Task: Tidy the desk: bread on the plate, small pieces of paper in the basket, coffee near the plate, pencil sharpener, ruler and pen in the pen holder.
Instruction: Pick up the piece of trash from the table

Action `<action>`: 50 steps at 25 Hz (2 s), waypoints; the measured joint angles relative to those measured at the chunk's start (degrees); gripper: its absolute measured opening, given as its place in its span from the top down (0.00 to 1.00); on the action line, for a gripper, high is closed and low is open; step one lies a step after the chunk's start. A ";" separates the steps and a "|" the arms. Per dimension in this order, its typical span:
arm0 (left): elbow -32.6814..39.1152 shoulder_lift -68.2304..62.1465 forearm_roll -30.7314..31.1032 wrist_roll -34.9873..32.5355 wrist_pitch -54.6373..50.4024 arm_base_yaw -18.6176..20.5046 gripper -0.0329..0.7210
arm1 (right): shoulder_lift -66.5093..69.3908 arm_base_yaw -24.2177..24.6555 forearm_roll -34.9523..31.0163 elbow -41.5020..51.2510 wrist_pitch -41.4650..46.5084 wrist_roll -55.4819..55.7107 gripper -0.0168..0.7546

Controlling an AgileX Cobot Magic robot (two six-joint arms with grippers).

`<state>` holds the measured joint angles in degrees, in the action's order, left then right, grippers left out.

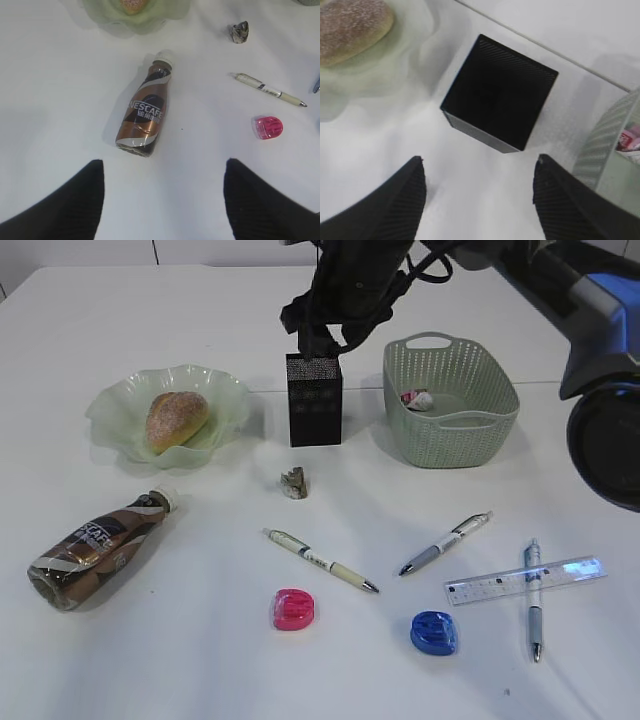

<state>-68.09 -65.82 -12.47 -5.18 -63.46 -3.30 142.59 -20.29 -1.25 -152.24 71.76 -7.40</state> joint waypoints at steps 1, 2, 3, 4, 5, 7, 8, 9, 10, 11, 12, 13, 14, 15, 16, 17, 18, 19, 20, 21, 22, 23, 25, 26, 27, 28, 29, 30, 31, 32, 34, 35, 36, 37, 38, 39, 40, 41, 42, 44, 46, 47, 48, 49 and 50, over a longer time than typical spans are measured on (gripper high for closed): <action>0.00 0.00 0.00 0.00 0.00 0.00 0.26 | 0.00 -1.39 0.00 0.00 0.00 -0.13 0.29; 0.00 0.00 0.00 0.00 0.00 0.00 0.26 | 0.00 -1.39 0.00 0.00 0.00 -0.13 0.29; 0.00 0.00 0.00 0.00 0.00 0.00 0.26 | 0.00 -2.56 -0.13 0.00 0.00 -0.13 0.29; 0.00 0.00 0.00 0.00 0.00 0.00 0.26 | 0.00 -2.87 -0.13 0.00 0.00 -0.13 0.29; 0.00 0.00 0.00 0.00 0.00 0.00 0.26 | 0.00 -3.15 -0.13 0.00 0.00 -0.13 0.29; 0.00 0.00 0.00 0.00 0.00 0.00 0.26 | 0.00 -3.63 -0.38 0.00 0.00 -0.13 0.29; 0.00 0.00 -0.09 0.00 0.00 0.00 0.26 | -0.10 -3.63 -0.50 0.00 0.00 -0.13 0.29; 0.00 0.00 -0.09 0.00 0.00 0.00 0.26 | -0.37 -3.82 -0.75 0.59 0.11 -0.13 0.29; 0.00 0.00 -0.09 0.00 0.00 0.00 0.26 | -0.87 -3.85 -0.88 1.43 0.11 -0.13 0.29; 0.00 0.00 -0.09 0.00 0.00 0.00 0.26 | -0.89 -3.85 -0.96 1.58 0.11 -0.13 0.29; 0.00 0.00 -0.09 0.00 0.00 0.00 0.26 | -1.66 -3.85 -0.96 2.88 0.11 -0.13 0.29; 0.00 0.00 -0.09 0.00 0.00 0.00 0.26 | -2.52 -3.85 -0.96 4.48 0.11 -0.13 0.29; 0.00 0.00 -0.09 0.00 0.00 0.00 0.26 | -3.34 -3.85 -1.01 5.97 0.11 -0.13 0.29; 0.00 0.00 -0.09 0.00 0.00 0.00 0.26 | -3.79 -3.85 -1.01 6.73 0.11 -0.13 0.29; 0.00 0.00 -0.09 0.00 0.00 0.00 0.26 | -5.17 -3.85 -1.40 9.12 0.11 -0.13 0.29; 0.00 0.00 -0.09 0.00 0.00 0.00 0.26 | -5.17 -3.85 -1.40 9.12 0.11 -0.13 0.29; 0.00 0.00 -0.09 0.00 0.00 0.00 0.26 | -6.97 -3.85 -2.05 12.52 0.11 -0.13 0.29; 0.00 0.00 -0.09 0.00 0.00 0.00 0.26 | -7.53 -3.88 -2.15 13.70 0.11 -0.13 0.29; 0.00 0.00 -0.09 0.00 0.00 0.00 0.26 | -8.42 -4.09 -2.40 15.65 0.11 -0.13 0.29; 0.00 0.00 -0.09 0.00 0.00 0.00 0.26 | -8.75 -4.09 -2.55 16.62 0.11 -0.13 0.29; 0.00 0.00 -0.09 0.00 0.00 0.00 0.26 | -9.05 -4.22 -2.75 18.19 0.11 -0.42 0.29; 0.00 0.00 -0.09 0.00 0.00 0.00 0.26 | -9.34 -4.48 -2.85 18.51 0.11 -0.56 0.29; 0.00 0.00 -0.09 0.00 0.00 0.00 0.26 | -9.42 -4.70 -3.24 19.97 0.11 -1.41 0.29; 0.00 0.00 -0.09 0.00 0.00 0.00 0.26 | -9.42 -4.70 -3.76 20.57 0.11 -2.01 0.29; 0.00 0.00 -0.09 0.00 0.00 0.00 0.26 | -9.42 -4.70 -4.11 20.61 0.11 -2.55 0.29; 0.00 0.00 -0.09 0.00 0.00 0.00 0.26 | -9.42 -4.70 -4.38 20.61 0.11 -3.01 0.29; 0.00 0.00 -0.09 0.00 0.00 0.00 0.26 | -9.42 -4.70 -5.36 20.61 0.01 -3.99 0.29; 0.00 0.00 -0.09 0.00 0.00 0.00 0.26 | -9.42 -4.70 -6.58 20.61 0.00 -5.14 0.29; 0.00 0.00 -0.09 0.00 0.00 0.00 0.26 | -9.42 -4.75 -7.32 20.61 0.00 -5.95 0.29; 0.00 0.00 -0.09 0.00 0.00 0.00 0.26 | -9.42 -4.75 -7.32 20.61 0.00 -5.95 0.29; 0.00 0.00 -0.09 0.00 0.00 0.00 0.26 | -9.42 -5.73 -8.53 20.61 -0.11 -6.99 0.29; 0.00 0.00 -0.09 0.00 0.00 0.00 0.26 | -9.42 -5.85 -8.53 20.61 -0.11 -7.04 0.29; 0.00 0.00 -0.09 0.00 0.00 0.00 0.26 | -9.42 -6.63 -8.59 20.70 -0.11 -7.26 0.29; 0.00 0.00 -0.09 0.00 0.00 0.00 0.26 | -9.42 -6.95 -8.46 20.70 -0.11 -7.36 0.29; 0.00 0.00 -0.09 0.00 0.00 0.00 0.26 | -9.42 -7.49 -7.92 20.70 -0.11 -7.36 0.29; 0.00 0.00 -0.09 0.00 0.00 0.00 0.26 | -9.42 -7.42 -7.78 20.70 -0.11 -7.36 0.29; 0.00 0.00 -0.09 0.00 0.00 0.00 0.26 | -9.42 -7.79 -6.45 20.70 -0.11 -7.36 0.29; 0.00 0.00 -0.09 0.00 0.00 0.00 0.26 | -9.42 -7.86 -5.59 20.70 -0.11 -7.36 0.29; 0.00 0.00 -0.09 0.00 0.00 0.00 0.26 | -9.42 -7.86 -5.29 20.70 -0.11 -7.36 0.29; 0.00 0.00 -0.09 0.00 0.00 0.00 0.26 | -9.42 -7.86 -4.91 20.70 -0.11 -7.36 0.29; 0.00 0.00 -0.09 0.00 0.00 0.00 0.26 | -8.53 -7.75 -4.21 20.70 -0.11 -7.26 0.29; 0.00 0.00 -0.09 0.00 0.00 0.00 0.26 | -8.53 -7.75 -4.21 20.70 -0.11 -7.26 0.29; 0.00 0.00 -0.09 0.00 0.00 0.00 0.26 | -7.24 -7.75 -3.69 20.70 -0.11 -7.26 0.29; 0.00 0.00 -0.09 0.00 0.00 0.00 0.26 | -6.50 -7.75 -3.46 20.70 -0.11 -7.26 0.29; 0.00 0.00 -0.09 0.00 0.00 0.00 0.26 | -5.51 -7.75 -3.20 20.70 -0.22 -7.26 0.29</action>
<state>-68.09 -65.82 -12.56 -5.18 -63.46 -3.30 137.08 -28.04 -4.45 -131.54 71.54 -14.66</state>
